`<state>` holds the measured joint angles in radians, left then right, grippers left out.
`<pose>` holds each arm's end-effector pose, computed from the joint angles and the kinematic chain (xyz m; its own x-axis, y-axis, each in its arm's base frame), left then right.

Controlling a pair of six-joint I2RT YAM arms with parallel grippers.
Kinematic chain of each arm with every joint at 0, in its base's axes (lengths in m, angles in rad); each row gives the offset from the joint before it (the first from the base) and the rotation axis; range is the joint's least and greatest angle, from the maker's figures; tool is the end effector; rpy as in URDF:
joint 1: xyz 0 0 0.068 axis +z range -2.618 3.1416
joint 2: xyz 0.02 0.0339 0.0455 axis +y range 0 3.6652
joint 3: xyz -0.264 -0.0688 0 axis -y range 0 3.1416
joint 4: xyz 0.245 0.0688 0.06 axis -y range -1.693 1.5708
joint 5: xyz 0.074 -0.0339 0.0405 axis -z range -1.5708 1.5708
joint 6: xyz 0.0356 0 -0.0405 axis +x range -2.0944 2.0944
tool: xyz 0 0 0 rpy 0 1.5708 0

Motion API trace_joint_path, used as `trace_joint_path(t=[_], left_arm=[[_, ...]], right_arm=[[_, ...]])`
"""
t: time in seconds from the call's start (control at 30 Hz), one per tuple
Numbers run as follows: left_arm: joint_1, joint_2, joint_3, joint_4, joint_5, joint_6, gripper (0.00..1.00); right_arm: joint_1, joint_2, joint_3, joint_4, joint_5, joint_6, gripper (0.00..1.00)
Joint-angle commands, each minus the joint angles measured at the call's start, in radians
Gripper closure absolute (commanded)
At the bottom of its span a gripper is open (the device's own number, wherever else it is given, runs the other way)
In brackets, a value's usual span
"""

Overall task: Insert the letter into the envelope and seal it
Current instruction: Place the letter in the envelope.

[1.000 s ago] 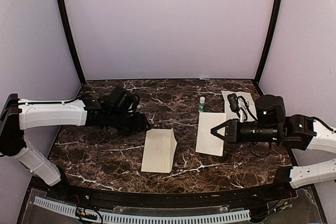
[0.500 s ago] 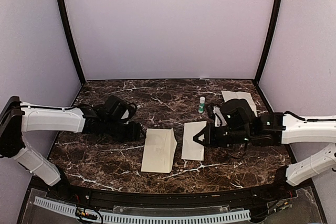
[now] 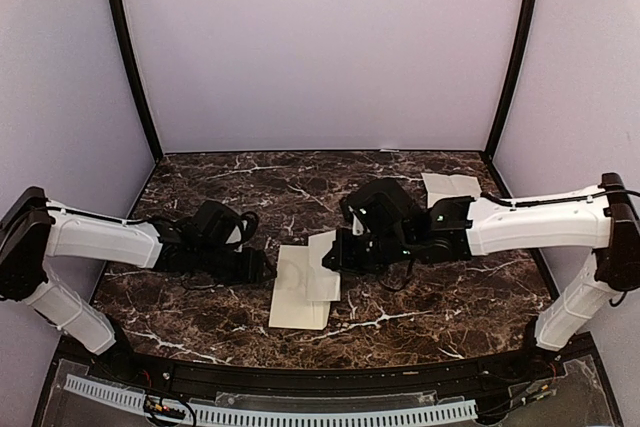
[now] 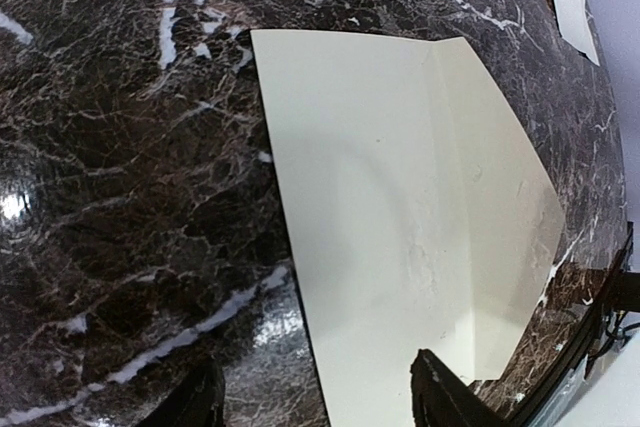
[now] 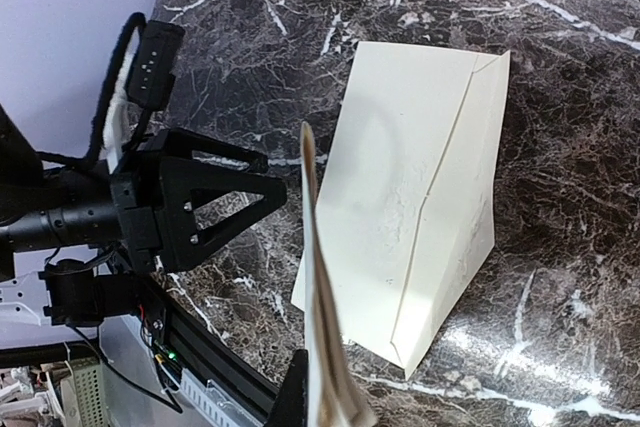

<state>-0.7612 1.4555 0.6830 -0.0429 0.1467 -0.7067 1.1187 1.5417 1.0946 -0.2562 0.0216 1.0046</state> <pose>0.2005 -0.1982 0.1682 -0.8911 -0.0383 -0.4523 0.2319 0.8182 -0.5261 0.1504 0.3080 0.2547 -0.9045 0.0690 -0.4209 -0.2401 0.7332 0.6362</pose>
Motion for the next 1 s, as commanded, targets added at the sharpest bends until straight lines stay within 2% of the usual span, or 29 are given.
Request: trace_joint_path(t=[0.0, 0.17, 0.43, 0.73, 0.97], left_arm=[[0.004, 0.034, -0.012, 0.109, 0.075, -0.015, 0.40], [0.004, 0.061, -0.017, 0.117, 0.087, -0.013, 0.45], [0.004, 0.069, -0.029, 0.113, 0.114, -0.011, 0.47], [0.005, 0.090, -0.028, 0.095, 0.125, 0.002, 0.50], [0.003, 0.097, -0.049, 0.097, 0.132, -0.011, 0.55]], right_arm=[[-0.036, 0.045, 0.024, -0.006, -0.052, 0.003, 1.00], [-0.087, 0.063, -0.013, 0.005, -0.107, -0.016, 1.00], [-0.137, 0.097, -0.073, 0.056, -0.198, -0.058, 1.00], [-0.161, 0.156, -0.063, 0.049, -0.178, -0.079, 1.00], [-0.174, 0.159, -0.130, 0.117, -0.199, -0.054, 1.00]])
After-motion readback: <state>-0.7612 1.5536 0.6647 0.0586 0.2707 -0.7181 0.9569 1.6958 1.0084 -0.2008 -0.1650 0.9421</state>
